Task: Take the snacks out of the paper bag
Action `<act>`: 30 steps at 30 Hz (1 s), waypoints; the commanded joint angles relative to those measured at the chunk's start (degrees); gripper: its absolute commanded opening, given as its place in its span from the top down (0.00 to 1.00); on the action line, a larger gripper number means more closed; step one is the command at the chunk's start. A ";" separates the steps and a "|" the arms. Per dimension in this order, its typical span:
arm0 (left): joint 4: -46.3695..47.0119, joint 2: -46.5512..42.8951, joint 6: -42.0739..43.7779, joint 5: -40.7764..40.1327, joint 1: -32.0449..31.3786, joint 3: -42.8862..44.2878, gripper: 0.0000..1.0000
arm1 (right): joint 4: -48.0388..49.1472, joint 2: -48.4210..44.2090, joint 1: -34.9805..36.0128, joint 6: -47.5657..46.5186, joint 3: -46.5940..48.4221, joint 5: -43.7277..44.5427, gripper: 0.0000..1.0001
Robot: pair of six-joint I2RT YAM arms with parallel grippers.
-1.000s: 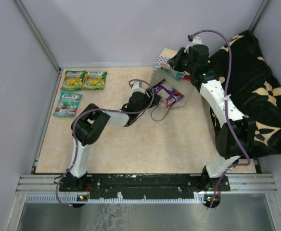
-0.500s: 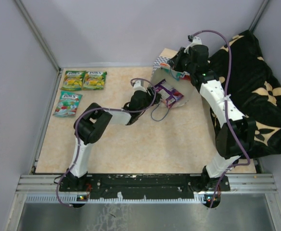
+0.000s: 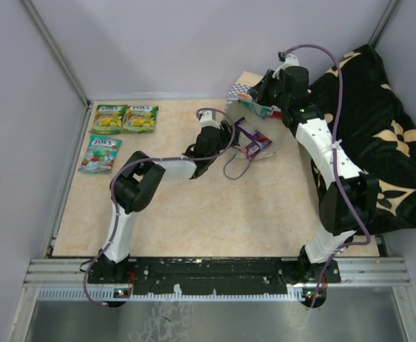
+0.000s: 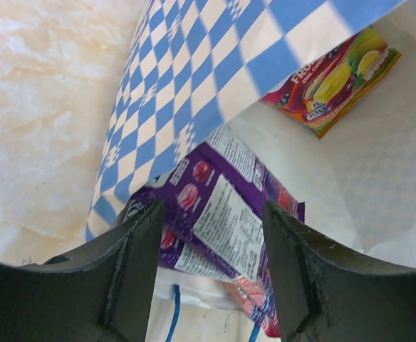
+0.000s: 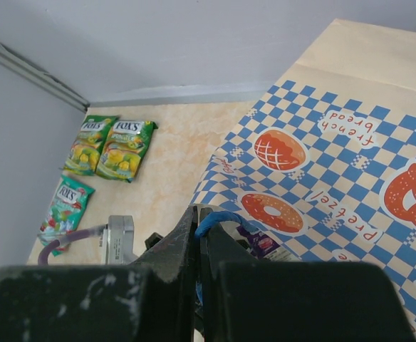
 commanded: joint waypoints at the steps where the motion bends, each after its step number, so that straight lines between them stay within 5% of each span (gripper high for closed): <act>1: -1.23 2.23 1.77 -0.68 0.63 3.93 0.37 | 4.04 -1.13 -0.58 -0.62 0.85 -0.16 1.00; 30: -3.86 -1.22 -2.20 -2.81 0.87 -2.93 0.39 | 5.11 1.56 -0.59 -0.29 0.52 -0.84 1.00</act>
